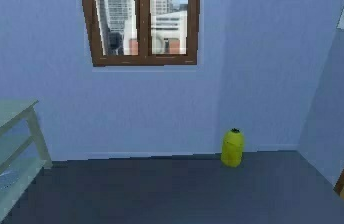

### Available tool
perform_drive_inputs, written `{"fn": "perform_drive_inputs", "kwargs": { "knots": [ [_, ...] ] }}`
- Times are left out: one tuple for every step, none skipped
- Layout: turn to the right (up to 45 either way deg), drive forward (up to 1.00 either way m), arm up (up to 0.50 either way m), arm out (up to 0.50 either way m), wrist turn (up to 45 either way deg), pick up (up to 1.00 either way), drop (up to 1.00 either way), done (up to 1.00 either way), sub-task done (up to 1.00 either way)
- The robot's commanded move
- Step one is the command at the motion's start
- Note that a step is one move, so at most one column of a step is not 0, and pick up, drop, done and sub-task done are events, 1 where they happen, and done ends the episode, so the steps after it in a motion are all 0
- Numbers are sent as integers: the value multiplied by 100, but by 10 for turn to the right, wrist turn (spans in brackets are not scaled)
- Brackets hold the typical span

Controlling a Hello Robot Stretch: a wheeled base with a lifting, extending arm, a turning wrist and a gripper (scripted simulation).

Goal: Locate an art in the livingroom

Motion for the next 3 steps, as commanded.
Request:
{"fn": "perform_drive_inputs", "kwargs": {
  "knots": [
    [-60, 0, 0, 0, 0, 0, 0, 0, 0],
    [0, 55, 0, 0, 0, 0, 0, 0, 0],
    [-360, 0, 0, 0, 0, 0, 0, 0, 0]
  ]
}}
